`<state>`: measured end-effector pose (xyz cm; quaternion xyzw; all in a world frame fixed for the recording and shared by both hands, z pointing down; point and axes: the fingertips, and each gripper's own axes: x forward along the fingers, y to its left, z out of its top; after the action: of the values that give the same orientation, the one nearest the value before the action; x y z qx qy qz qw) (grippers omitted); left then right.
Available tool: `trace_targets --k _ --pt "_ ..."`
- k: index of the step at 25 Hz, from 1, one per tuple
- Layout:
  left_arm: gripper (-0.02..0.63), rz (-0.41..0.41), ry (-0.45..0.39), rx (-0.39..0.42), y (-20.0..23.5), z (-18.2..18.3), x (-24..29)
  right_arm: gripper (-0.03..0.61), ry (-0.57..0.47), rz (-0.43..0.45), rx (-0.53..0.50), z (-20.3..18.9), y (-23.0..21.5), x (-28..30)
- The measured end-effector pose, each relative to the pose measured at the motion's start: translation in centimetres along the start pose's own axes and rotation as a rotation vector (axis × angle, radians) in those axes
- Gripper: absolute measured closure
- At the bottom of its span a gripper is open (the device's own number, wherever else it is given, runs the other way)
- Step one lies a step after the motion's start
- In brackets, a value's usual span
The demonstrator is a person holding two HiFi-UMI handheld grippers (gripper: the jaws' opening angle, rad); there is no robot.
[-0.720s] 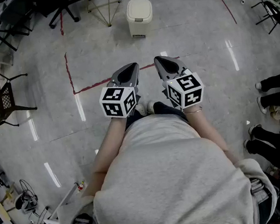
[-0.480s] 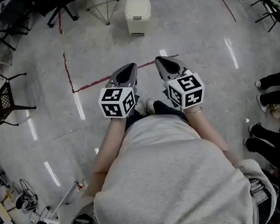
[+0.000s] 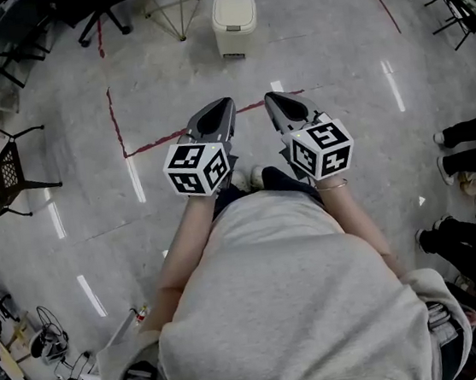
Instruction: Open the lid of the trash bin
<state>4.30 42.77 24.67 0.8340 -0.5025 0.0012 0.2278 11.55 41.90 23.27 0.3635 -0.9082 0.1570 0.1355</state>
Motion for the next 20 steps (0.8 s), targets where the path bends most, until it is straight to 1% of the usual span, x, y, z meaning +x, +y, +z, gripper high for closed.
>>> trace_targets --k 3,7,11,13,16,20 --pt "0.604 0.009 0.013 0.002 1.0 0.2 -0.2 0.571 0.000 -0.011 -0.034 0.2 0.4 0.4" --pt "0.606 0.010 0.040 -0.005 2.0 0.2 -0.2 0.571 -0.044 -0.022 0.025 1.5 -0.2 0.8" --pt "0.604 0.018 0.048 0.023 3.2 0.5 -0.4 0.571 -0.060 -0.044 0.029 1.7 0.3 1.6" --pt "0.604 0.020 0.046 0.012 3.8 0.6 -0.4 0.572 -0.050 -0.044 0.027 1.1 0.6 1.9" --pt "0.604 0.023 0.046 -0.011 4.5 0.3 0.0 0.572 -0.024 -0.048 -0.010 0.4 0.4 2.6" --pt "0.604 0.016 0.074 -0.027 5.7 0.0 1.8 0.572 -0.038 -0.051 0.008 1.0 -1.5 4.1"
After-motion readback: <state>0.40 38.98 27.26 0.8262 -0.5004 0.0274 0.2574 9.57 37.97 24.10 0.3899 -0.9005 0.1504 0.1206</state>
